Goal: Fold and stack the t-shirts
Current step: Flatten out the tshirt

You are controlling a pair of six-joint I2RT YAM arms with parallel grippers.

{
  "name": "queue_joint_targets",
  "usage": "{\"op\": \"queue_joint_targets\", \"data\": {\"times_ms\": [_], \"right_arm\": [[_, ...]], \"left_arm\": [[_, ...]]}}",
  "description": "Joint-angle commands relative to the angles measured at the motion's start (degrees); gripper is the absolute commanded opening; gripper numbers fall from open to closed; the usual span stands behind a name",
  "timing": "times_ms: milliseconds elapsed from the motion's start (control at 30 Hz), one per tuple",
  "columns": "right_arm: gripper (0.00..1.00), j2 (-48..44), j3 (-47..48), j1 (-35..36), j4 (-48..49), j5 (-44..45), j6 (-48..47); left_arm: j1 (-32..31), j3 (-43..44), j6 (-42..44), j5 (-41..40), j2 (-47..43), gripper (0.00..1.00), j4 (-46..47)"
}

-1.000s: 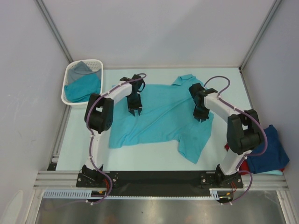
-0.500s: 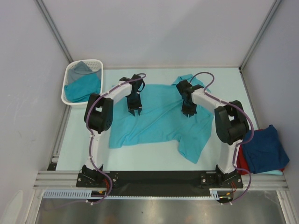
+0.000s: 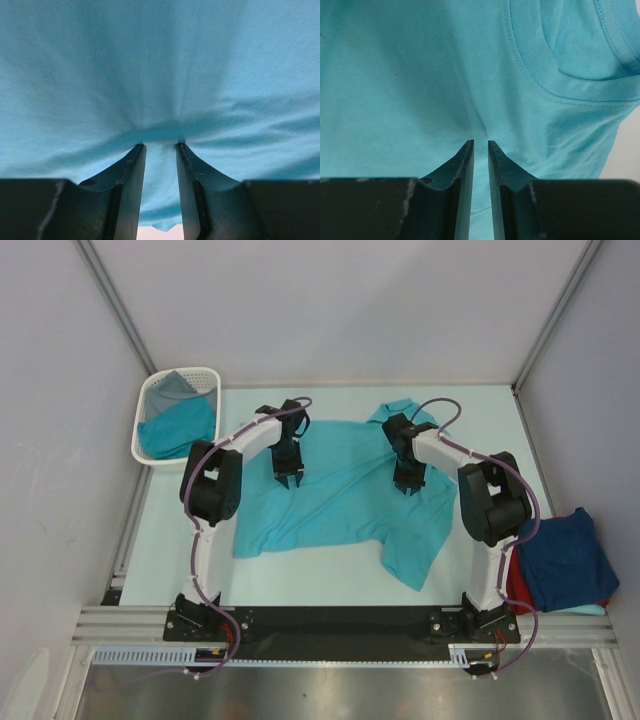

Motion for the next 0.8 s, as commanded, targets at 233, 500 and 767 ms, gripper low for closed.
{"op": "queue_joint_targets", "data": {"times_ms": [233,500,767], "right_arm": [[0.22,1.64,-1.29,-0.59,-1.73,-0.93,-0.76],[0.23,1.55,-3.66,-1.12,-2.18,-1.81,-0.23],[0.19,0.41,-7.62,-2.17,-1.03,-2.69,-0.14]], "left_arm": [[1.61,-1.37,0.97,-4.23,0.42,0.37,5.75],[1.69,-0.75,1.06,-3.97,0.69,0.37,5.67],[1.69,-0.22,1.06,-3.70,1.13,0.36,5.58]]}}
